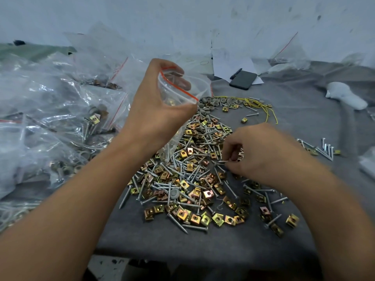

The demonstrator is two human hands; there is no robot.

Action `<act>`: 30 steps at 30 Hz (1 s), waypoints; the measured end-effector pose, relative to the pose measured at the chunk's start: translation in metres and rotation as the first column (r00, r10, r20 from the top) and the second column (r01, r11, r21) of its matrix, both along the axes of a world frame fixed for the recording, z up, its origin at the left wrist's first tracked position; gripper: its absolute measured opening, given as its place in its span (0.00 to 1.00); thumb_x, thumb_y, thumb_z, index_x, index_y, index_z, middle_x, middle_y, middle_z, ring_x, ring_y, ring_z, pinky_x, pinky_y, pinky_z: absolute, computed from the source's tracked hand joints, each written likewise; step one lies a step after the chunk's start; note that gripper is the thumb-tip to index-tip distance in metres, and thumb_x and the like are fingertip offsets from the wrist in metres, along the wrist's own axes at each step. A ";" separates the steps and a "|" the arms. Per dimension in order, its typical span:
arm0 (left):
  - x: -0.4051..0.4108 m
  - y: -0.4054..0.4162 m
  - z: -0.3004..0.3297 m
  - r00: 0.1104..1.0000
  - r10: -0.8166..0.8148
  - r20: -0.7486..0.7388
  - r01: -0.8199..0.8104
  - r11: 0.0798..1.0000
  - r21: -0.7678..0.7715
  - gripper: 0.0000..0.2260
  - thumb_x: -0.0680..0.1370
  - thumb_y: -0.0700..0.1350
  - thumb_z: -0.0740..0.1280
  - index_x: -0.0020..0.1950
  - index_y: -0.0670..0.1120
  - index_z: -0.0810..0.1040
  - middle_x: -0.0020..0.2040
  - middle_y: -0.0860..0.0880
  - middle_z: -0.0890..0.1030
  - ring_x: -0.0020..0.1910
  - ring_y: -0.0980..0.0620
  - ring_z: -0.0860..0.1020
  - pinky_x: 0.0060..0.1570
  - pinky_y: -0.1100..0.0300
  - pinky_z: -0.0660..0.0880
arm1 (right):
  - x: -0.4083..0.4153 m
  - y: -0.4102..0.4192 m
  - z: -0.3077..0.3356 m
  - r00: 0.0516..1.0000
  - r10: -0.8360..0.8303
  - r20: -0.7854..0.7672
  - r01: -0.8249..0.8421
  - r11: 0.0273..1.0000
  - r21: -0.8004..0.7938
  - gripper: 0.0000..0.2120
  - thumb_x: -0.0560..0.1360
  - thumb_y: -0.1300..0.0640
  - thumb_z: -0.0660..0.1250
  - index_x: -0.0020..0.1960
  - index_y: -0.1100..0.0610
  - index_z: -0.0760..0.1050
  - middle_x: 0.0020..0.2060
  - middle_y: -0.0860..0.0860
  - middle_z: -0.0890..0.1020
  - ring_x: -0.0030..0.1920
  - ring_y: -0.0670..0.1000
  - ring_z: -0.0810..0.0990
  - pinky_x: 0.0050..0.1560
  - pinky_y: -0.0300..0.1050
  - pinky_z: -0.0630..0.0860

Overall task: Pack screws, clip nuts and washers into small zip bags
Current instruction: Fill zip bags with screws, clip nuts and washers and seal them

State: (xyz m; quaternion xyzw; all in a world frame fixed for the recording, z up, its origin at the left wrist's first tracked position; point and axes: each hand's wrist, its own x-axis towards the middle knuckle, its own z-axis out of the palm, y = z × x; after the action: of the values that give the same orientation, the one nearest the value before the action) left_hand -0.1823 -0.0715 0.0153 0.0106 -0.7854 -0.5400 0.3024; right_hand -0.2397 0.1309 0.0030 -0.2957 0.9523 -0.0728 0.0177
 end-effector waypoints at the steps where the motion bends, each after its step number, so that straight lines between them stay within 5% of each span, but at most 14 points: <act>1: 0.000 0.000 0.000 1.000 0.001 0.000 -0.001 1.000 -0.001 0.23 0.75 0.35 0.77 0.66 0.45 0.73 0.56 0.47 0.84 0.55 0.54 0.83 0.51 0.64 0.81 | 0.000 -0.001 0.000 1.000 0.001 -0.014 -0.001 1.000 0.007 0.06 0.72 0.47 0.74 0.40 0.41 0.78 0.40 0.37 0.81 0.45 0.44 0.79 0.45 0.47 0.81; 16: -0.003 -0.001 -0.003 0.999 -0.034 -0.005 0.034 0.999 -0.023 0.25 0.73 0.34 0.78 0.66 0.46 0.74 0.56 0.48 0.84 0.55 0.59 0.82 0.49 0.72 0.76 | 0.000 -0.013 -0.008 0.995 -0.071 -0.076 0.074 0.997 0.032 0.08 0.75 0.46 0.72 0.37 0.40 0.79 0.43 0.41 0.82 0.46 0.49 0.82 0.46 0.47 0.82; 20: -0.002 -0.003 -0.002 0.998 -0.060 0.004 0.060 0.993 -0.099 0.25 0.73 0.38 0.80 0.65 0.49 0.74 0.56 0.52 0.84 0.57 0.61 0.81 0.52 0.72 0.75 | -0.010 0.004 -0.010 0.987 0.045 0.155 -0.013 0.978 -0.206 0.04 0.75 0.50 0.76 0.42 0.46 0.83 0.38 0.42 0.83 0.41 0.41 0.81 0.44 0.43 0.80; 22: -0.002 -0.002 -0.002 0.997 -0.071 0.014 0.072 0.988 -0.138 0.26 0.72 0.39 0.80 0.65 0.51 0.73 0.56 0.54 0.84 0.58 0.61 0.82 0.52 0.69 0.78 | -0.016 0.022 -0.001 0.973 0.109 0.204 0.009 0.862 -0.507 0.05 0.73 0.49 0.78 0.45 0.48 0.84 0.37 0.42 0.84 0.37 0.39 0.80 0.38 0.35 0.76; 25: -0.002 0.004 -0.004 0.997 -0.078 0.030 0.082 0.979 -0.187 0.30 0.68 0.39 0.82 0.63 0.55 0.72 0.55 0.56 0.83 0.56 0.59 0.83 0.51 0.62 0.83 | -0.012 0.035 0.018 0.943 0.308 0.129 -0.022 0.443 -0.896 0.10 0.71 0.47 0.79 0.50 0.50 0.86 0.41 0.48 0.87 0.39 0.46 0.82 0.40 0.37 0.80; 27: 0.000 0.010 -0.005 0.994 -0.107 0.025 0.110 0.964 -0.241 0.30 0.67 0.44 0.81 0.63 0.56 0.72 0.55 0.57 0.83 0.57 0.58 0.83 0.56 0.59 0.82 | -0.004 0.028 0.025 0.917 0.390 0.080 -0.015 0.235 -0.972 0.09 0.71 0.51 0.79 0.49 0.52 0.86 0.40 0.49 0.86 0.38 0.45 0.80 0.39 0.34 0.76; 30: 0.003 0.016 -0.006 0.987 -0.158 0.028 0.159 0.940 -0.303 0.29 0.68 0.47 0.79 0.64 0.55 0.70 0.55 0.55 0.81 0.56 0.57 0.82 0.55 0.57 0.80 | 0.004 0.007 0.024 0.955 0.294 0.034 -0.066 0.323 -0.944 0.06 0.71 0.52 0.80 0.47 0.48 0.86 0.38 0.49 0.83 0.37 0.48 0.76 0.38 0.42 0.73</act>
State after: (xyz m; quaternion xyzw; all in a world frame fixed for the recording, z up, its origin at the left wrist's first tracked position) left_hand -0.1795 -0.0553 0.0098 -0.0985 -0.8578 -0.4353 0.2549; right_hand -0.2357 0.1374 0.0269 -0.3476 0.6926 -0.6300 -0.0514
